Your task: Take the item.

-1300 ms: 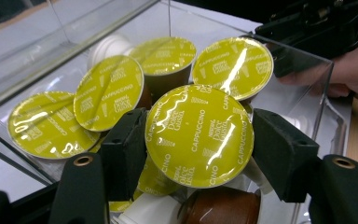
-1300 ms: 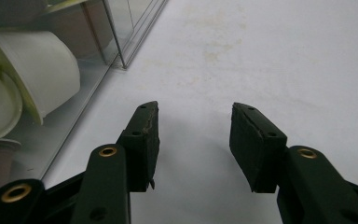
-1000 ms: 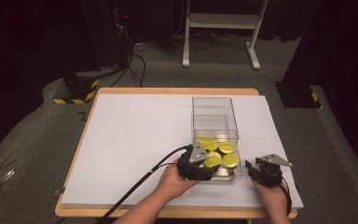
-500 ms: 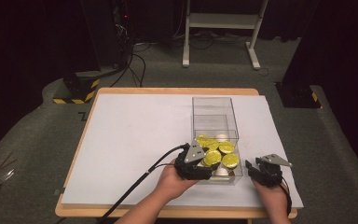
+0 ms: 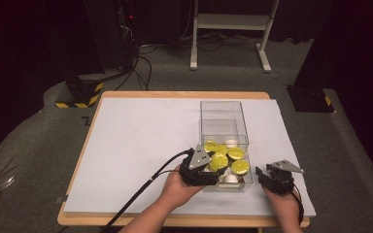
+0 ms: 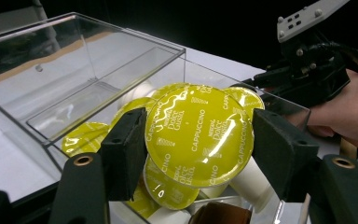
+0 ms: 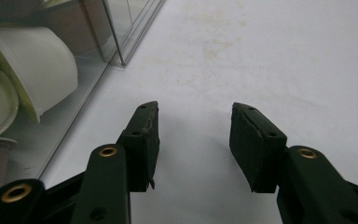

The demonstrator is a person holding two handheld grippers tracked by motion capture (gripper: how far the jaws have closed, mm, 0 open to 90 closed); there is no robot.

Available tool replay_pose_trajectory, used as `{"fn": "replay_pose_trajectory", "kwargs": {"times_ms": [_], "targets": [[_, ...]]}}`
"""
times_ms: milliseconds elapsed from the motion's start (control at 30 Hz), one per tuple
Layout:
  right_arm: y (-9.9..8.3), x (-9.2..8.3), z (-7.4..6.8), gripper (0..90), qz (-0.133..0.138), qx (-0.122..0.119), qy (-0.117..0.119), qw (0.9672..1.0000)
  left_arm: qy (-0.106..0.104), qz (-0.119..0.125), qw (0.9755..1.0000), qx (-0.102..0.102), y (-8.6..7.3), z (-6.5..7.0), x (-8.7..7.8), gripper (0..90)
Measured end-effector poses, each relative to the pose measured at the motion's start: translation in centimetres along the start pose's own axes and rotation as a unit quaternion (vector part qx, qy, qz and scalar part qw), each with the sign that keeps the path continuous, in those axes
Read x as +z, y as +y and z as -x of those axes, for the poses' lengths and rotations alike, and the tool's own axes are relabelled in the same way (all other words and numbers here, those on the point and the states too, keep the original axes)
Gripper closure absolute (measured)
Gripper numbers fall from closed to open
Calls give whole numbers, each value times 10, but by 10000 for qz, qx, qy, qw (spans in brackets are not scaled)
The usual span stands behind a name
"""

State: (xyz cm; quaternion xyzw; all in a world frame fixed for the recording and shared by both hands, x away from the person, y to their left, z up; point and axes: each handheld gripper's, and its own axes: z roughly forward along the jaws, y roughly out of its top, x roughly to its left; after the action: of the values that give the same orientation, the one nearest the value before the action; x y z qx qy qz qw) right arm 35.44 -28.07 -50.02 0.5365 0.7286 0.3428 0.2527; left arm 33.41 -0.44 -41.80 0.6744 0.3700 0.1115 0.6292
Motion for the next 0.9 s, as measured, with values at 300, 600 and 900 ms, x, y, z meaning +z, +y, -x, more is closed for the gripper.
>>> {"fn": "replay_pose_trajectory", "kwargs": {"times_ms": [300, 600, 900], "targets": [[0, 1, 0, 526, -40, 2, 0, 10000, 124, 169, 9997, -82, 11, -11, -10, 377], [1, 2, 1, 526, -58, 17, 0, 10000, 269, 288, 9991, -121, 18, -23, -20, 377], [0, 1, 1, 527, -57, 27, -15, 10000, 428, 405, 9982, -143, 22, -36, -31, 377]]}}
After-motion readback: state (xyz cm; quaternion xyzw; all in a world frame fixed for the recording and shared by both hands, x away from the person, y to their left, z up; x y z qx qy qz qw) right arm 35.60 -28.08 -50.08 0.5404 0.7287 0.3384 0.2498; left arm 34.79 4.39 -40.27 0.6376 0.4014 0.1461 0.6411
